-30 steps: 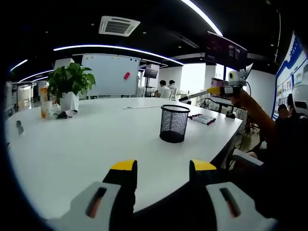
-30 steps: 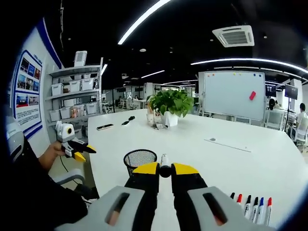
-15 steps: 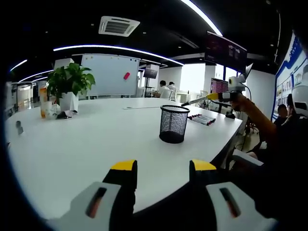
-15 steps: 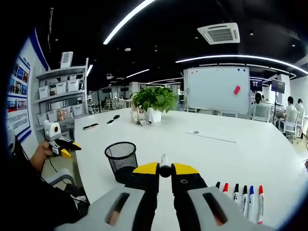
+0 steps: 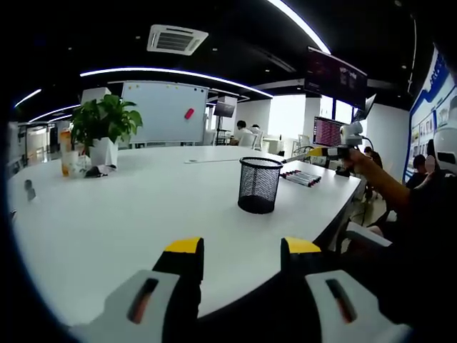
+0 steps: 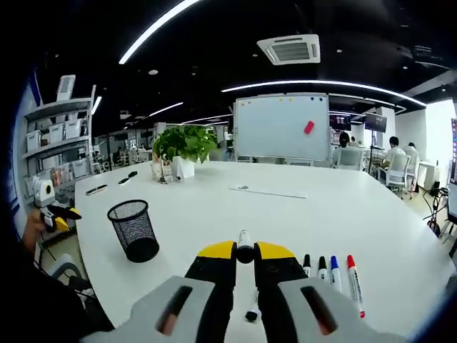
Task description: Pick up the whiteboard markers from the pen holder and place them facing the whiteboard neatly
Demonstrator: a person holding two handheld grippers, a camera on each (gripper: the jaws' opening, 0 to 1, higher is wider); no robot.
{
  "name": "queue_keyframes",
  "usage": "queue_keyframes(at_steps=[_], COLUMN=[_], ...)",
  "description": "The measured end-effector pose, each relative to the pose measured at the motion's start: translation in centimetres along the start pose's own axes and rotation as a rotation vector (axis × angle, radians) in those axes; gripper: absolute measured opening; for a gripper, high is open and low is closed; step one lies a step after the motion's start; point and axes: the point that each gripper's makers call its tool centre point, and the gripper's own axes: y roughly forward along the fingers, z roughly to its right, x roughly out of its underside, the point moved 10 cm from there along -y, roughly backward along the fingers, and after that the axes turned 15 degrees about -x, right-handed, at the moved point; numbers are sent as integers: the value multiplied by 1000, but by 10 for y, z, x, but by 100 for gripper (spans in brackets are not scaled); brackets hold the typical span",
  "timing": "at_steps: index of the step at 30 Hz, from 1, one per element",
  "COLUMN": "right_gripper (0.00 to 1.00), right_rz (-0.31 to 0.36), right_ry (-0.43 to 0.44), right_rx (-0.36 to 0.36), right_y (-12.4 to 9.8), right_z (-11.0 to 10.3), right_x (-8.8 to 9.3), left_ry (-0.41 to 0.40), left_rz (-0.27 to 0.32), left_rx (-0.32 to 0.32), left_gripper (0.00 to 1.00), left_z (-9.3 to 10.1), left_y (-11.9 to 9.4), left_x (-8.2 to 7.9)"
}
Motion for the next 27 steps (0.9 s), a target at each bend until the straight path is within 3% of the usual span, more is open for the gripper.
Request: queue_keyframes(at_steps=[6,17,20,27], right_gripper=[12,13,13,13], right_rz=[9,38,39,59], right_ry=[29,2,9,24], right_rx=[33,189,219,290], right_y=[-14,-49,-60,-81], right_z=[15,34,45,61], right_x=[7,18,24,33], left_ry=[3,11,8,-5], left_rz=[-2,-2,34,54], left_rx=[2,6,-28,-23], left_gripper=[45,45,42,43], left_z=[1,3,0,0], left_y=[0,1,-2,-5], left_x=[0,-3,-7,-11])
